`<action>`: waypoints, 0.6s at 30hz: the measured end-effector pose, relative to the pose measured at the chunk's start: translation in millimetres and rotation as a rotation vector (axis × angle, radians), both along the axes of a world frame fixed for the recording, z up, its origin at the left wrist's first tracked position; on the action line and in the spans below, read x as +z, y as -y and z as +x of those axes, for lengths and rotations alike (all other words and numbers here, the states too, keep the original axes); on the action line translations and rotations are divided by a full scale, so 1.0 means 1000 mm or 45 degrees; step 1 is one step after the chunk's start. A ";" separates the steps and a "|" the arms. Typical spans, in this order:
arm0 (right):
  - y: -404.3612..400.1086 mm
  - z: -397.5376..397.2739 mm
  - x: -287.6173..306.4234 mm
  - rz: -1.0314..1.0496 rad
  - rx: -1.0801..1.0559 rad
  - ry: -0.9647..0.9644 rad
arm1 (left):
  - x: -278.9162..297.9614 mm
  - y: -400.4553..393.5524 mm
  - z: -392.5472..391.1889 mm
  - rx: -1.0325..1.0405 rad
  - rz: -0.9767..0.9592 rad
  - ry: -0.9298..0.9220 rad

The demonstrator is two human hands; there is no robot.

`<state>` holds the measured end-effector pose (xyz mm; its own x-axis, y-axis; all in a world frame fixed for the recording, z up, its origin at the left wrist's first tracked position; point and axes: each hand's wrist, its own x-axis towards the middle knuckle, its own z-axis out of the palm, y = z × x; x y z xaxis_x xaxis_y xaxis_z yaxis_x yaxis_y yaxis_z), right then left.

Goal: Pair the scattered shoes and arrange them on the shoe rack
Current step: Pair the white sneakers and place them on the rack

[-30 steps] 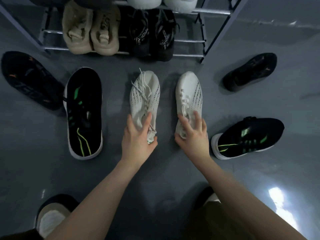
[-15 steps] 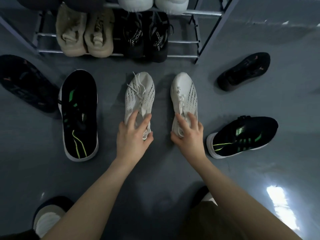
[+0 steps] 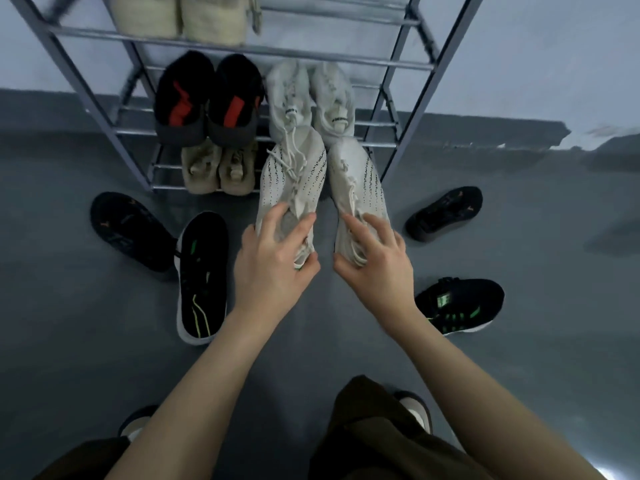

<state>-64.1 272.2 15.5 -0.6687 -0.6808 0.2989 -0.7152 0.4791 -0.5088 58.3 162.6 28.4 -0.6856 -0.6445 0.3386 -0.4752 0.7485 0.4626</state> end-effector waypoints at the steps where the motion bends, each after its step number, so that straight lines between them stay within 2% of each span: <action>1: 0.000 0.000 0.013 -0.031 0.006 -0.008 | 0.012 0.001 0.001 0.004 -0.007 -0.027; 9: 0.011 -0.003 0.106 -0.169 0.015 -0.132 | 0.096 0.009 0.003 0.043 -0.069 -0.196; 14: 0.040 -0.018 0.151 -0.230 0.029 -0.034 | 0.140 0.040 -0.019 0.091 -0.060 -0.158; 18: 0.063 -0.041 0.165 -0.262 0.031 -0.005 | 0.156 0.072 -0.047 0.069 -0.045 -0.157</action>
